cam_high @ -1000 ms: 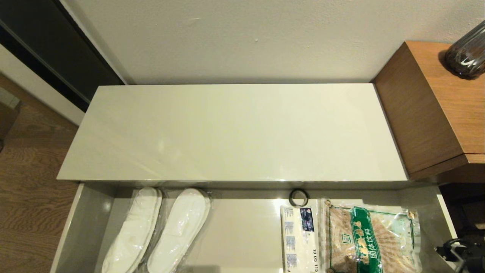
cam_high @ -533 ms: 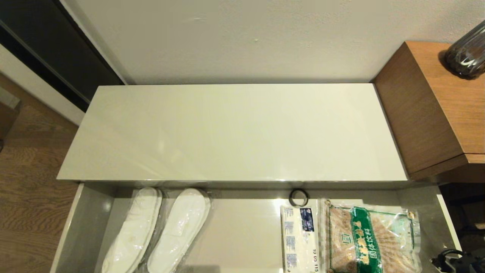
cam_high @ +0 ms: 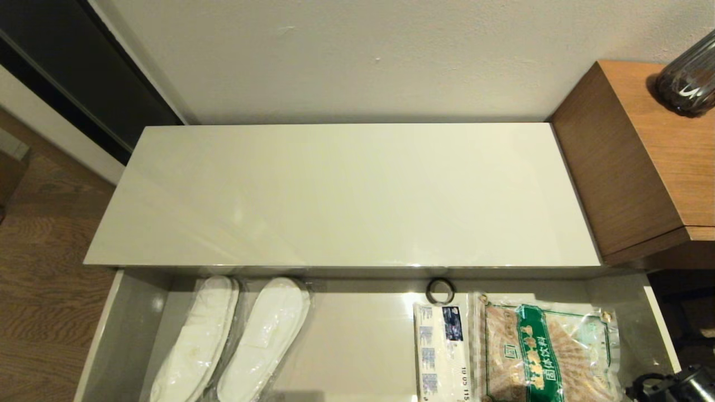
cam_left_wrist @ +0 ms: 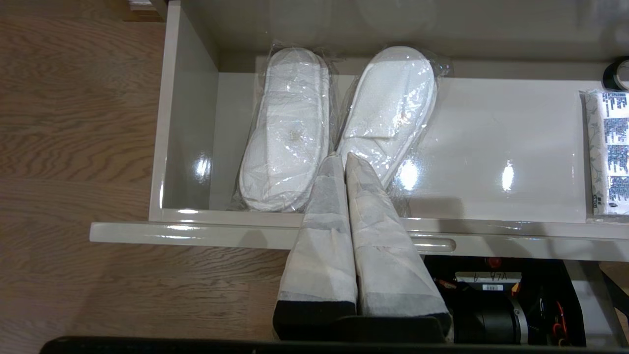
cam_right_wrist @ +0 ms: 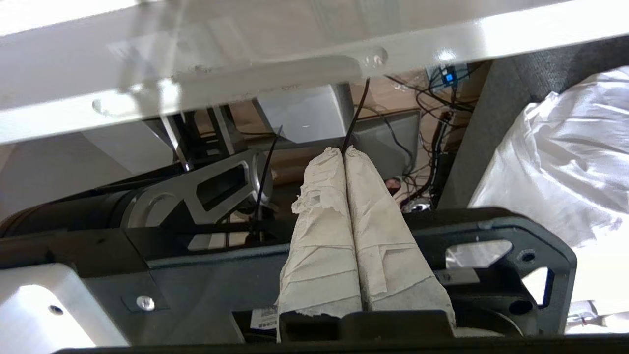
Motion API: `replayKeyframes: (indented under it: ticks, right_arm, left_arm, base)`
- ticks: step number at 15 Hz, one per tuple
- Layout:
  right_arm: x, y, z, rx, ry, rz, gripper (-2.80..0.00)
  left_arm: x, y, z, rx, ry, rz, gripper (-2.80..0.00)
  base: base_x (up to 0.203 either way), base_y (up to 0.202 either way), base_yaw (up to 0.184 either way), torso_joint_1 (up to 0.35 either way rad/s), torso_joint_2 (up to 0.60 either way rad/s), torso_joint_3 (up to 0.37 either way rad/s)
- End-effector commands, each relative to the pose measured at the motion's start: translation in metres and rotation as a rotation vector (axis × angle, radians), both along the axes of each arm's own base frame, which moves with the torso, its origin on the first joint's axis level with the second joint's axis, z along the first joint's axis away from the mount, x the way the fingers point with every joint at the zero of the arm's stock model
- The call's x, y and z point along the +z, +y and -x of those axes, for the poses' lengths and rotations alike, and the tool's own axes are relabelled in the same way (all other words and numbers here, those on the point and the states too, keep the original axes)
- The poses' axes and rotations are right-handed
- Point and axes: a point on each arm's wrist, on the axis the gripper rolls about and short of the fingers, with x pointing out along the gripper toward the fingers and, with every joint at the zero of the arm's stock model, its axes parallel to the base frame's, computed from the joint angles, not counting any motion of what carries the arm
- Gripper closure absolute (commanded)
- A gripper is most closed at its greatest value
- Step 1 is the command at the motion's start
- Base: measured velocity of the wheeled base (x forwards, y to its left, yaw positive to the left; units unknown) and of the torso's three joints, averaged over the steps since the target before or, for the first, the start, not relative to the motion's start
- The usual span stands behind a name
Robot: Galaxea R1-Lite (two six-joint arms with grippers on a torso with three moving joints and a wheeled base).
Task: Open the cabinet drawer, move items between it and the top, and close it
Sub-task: Close the drawer
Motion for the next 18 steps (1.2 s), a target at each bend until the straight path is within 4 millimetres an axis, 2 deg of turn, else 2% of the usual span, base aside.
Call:
replayKeyframes:
  ticks: [1, 4, 10, 18]
  right_arm:
    - [-0.007, 0.001, -0.004, -0.01, 0.045, 0.014, 0.0]
    - [-0.013, 0.004, -0.012, -0.027, 0.039, 0.01, 0.0]
    - [-0.019, 0.005, -0.015, -0.038, 0.079, 0.025, 0.0]
    - [-0.022, 0.008, -0.026, -0.105, 0.01, 0.03, 0.0]
  left_arm:
    - [0.0, 0.0, 0.0, -0.001, 0.001, 0.0, 0.0]
    - [0.0, 0.0, 0.0, 0.002, 0.001, 0.0, 0.0]
    - [0.0, 0.0, 0.0, 0.002, 0.001, 0.0, 0.0]
    - [0.0, 0.0, 0.0, 0.001, 0.001, 0.0, 0.0]
  base:
    - [0.0, 0.0, 0.0, 0.0, 0.0, 0.0]
    - [0.0, 0.0, 0.0, 0.0, 0.0, 0.0]
    - [0.0, 0.0, 0.0, 0.0, 0.0, 0.0]
    - [0.0, 0.0, 0.0, 0.0, 0.0, 0.0]
